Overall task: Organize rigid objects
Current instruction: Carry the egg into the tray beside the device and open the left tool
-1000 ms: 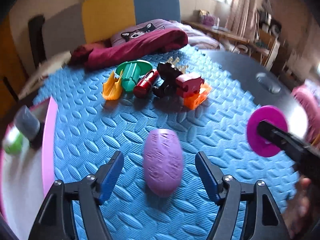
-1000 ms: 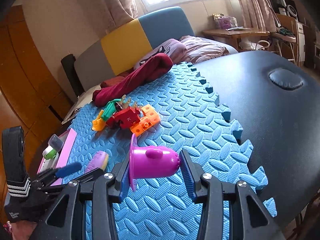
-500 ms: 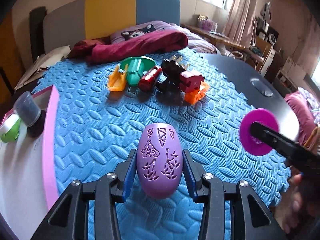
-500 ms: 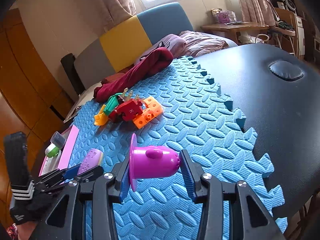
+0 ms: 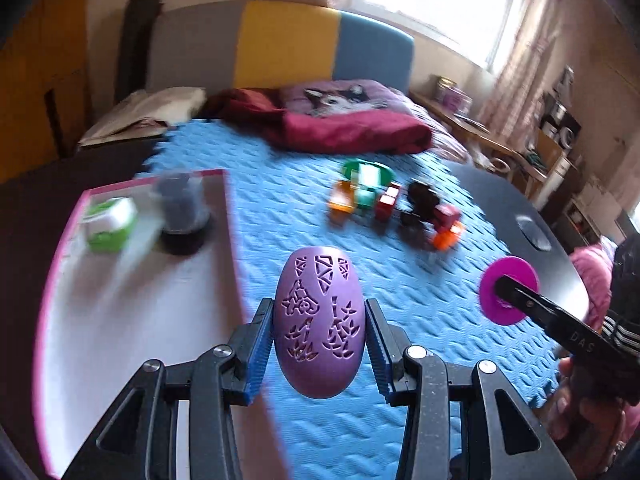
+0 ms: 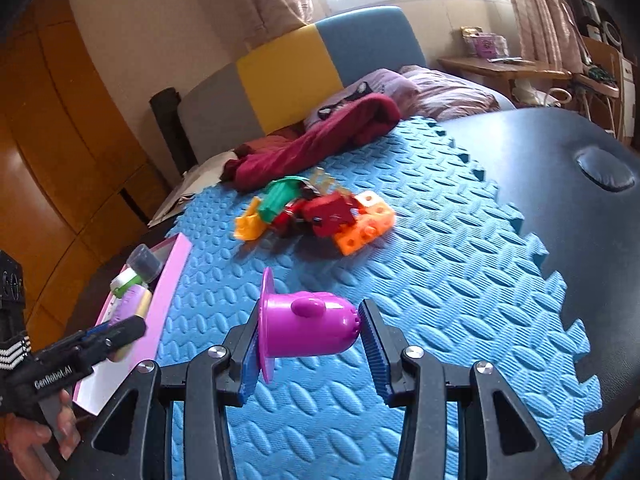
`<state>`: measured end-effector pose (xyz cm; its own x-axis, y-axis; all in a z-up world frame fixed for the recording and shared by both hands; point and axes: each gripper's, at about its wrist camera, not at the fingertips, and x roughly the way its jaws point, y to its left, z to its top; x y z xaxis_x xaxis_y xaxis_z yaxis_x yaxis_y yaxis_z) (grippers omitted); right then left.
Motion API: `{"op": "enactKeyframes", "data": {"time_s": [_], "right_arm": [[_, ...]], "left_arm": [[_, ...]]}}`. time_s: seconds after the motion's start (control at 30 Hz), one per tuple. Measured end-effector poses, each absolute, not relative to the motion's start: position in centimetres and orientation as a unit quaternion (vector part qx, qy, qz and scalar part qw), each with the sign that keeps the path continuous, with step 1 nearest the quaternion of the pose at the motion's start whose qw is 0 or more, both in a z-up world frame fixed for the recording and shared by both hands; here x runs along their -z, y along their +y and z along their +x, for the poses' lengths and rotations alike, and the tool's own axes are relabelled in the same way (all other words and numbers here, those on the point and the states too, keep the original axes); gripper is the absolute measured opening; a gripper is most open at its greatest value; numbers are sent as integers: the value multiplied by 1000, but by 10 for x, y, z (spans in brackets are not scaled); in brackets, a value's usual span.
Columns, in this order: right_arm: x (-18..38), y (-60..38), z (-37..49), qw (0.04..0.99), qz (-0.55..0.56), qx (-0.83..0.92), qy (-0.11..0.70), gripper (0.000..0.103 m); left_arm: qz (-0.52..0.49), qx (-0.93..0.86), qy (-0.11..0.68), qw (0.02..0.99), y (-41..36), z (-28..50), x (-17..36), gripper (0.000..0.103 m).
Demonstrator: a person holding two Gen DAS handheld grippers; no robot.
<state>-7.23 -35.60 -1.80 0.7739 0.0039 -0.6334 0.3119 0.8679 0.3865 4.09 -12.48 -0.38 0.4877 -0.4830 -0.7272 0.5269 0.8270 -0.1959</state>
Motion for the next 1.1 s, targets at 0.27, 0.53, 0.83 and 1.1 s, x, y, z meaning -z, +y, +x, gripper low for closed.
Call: {"op": "enactKeyframes", "data": {"time_s": [0.27, 0.53, 0.83, 1.1], "right_arm": [[3, -313, -42, 918, 216, 39, 330, 45], [-6, -254, -10, 924, 166, -11, 344, 45], [-5, -200, 15, 926, 107, -52, 359, 45], [7, -180, 35, 920, 74, -59, 381, 45]], "left_arm": [[22, 220, 433, 874, -63, 79, 16, 44], [28, 165, 459, 873, -23, 117, 41, 44], [16, 130, 470, 873, -4, 148, 53, 45], [5, 137, 442, 886, 3, 133, 45, 61]]}}
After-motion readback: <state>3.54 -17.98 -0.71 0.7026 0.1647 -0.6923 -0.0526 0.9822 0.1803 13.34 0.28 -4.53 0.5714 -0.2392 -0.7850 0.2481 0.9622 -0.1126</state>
